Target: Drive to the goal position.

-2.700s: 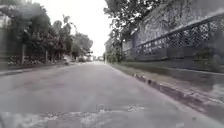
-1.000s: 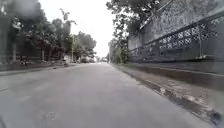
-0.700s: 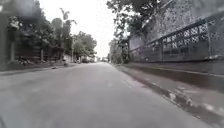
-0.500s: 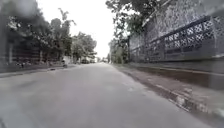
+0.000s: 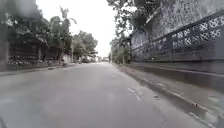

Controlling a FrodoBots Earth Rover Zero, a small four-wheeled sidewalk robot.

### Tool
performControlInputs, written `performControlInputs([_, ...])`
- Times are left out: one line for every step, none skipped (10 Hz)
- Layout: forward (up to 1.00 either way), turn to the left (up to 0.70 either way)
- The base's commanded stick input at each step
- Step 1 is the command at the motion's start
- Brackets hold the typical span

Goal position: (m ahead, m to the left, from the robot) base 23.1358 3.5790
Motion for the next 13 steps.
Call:
performControlInputs([1.00, 0.00])
performControlInputs([1.00, 0.00])
performControlInputs([1.00, 0.00])
performControlInputs([1.00, 0.03])
performControlInputs([1.00, 0.08])
performControlInputs([1.00, 0.12])
performControlInputs([1.00, 0.15])
performControlInputs([1.00, 0.14])
performControlInputs([1.00, 0.12])
performControlInputs([1.00, 0.01])
performControlInputs([1.00, 0.06])
performControlInputs([1.00, 0.03])
performControlInputs([1.00, 0.00])
